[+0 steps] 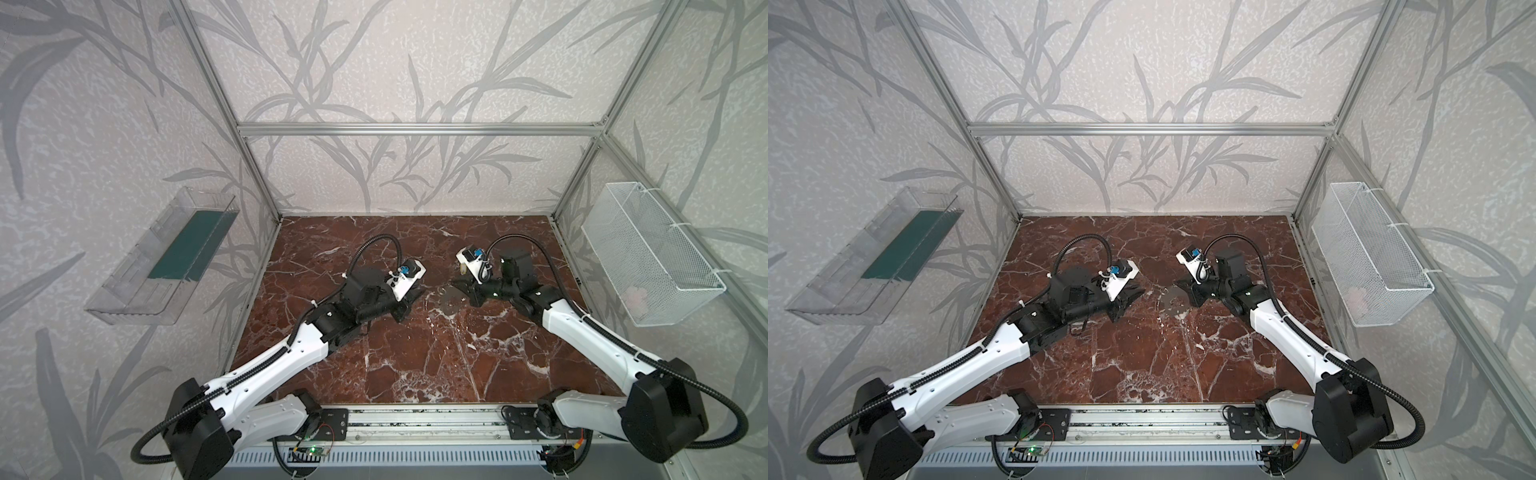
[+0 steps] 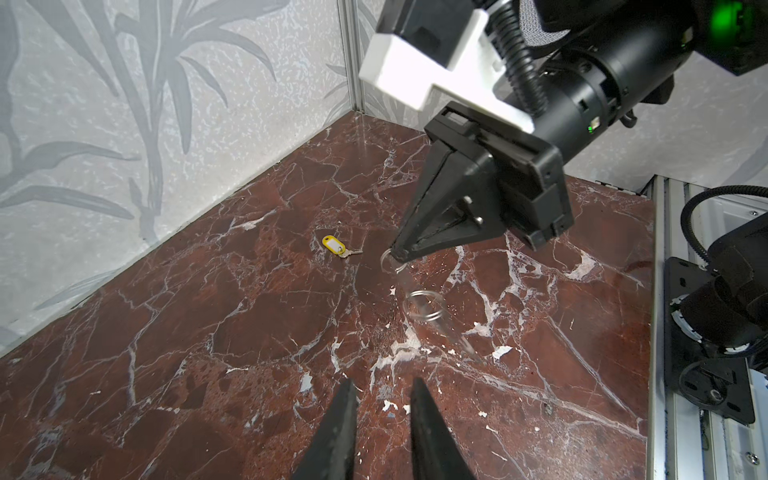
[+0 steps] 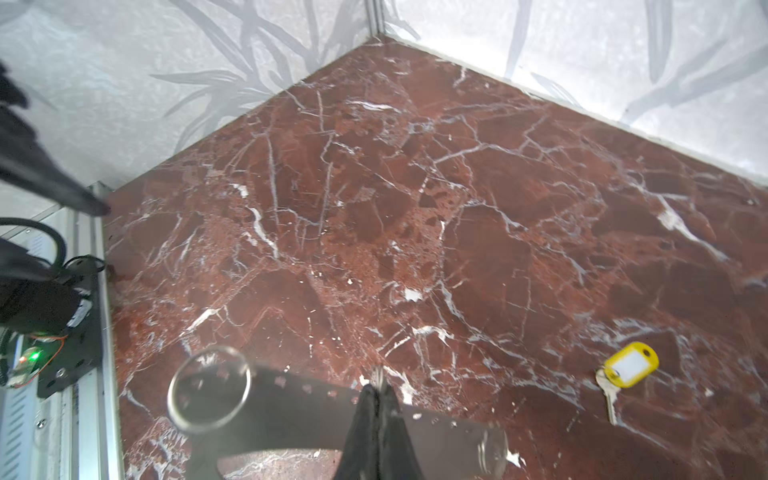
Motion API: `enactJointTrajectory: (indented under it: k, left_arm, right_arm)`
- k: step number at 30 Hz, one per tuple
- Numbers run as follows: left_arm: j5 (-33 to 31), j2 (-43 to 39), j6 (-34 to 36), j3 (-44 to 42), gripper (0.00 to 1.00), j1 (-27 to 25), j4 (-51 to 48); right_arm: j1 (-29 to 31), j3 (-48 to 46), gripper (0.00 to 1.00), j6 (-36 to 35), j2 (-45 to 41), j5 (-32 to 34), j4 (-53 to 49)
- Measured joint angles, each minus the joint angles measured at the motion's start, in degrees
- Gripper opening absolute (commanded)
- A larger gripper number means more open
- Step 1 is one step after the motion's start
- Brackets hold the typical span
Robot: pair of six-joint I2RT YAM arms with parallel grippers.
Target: Put the keys on the keyring
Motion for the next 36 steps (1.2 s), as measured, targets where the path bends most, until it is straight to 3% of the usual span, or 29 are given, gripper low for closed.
enactJointTrajectory:
  k: [17, 36]
  left_arm:
    - [4.0, 0.4, -0.6, 0.0, 0.28, 0.0, 1.2]
    - [6.3, 2.1, -1.1, 0.0, 0.28, 0.0, 7.3]
  right_arm:
    - [1.1, -1.5, 0.00, -1.5, -2.7, -9.9, 8.6]
    - [1.2, -3.1, 0.00, 3.9, -2.5, -19.5, 19.1]
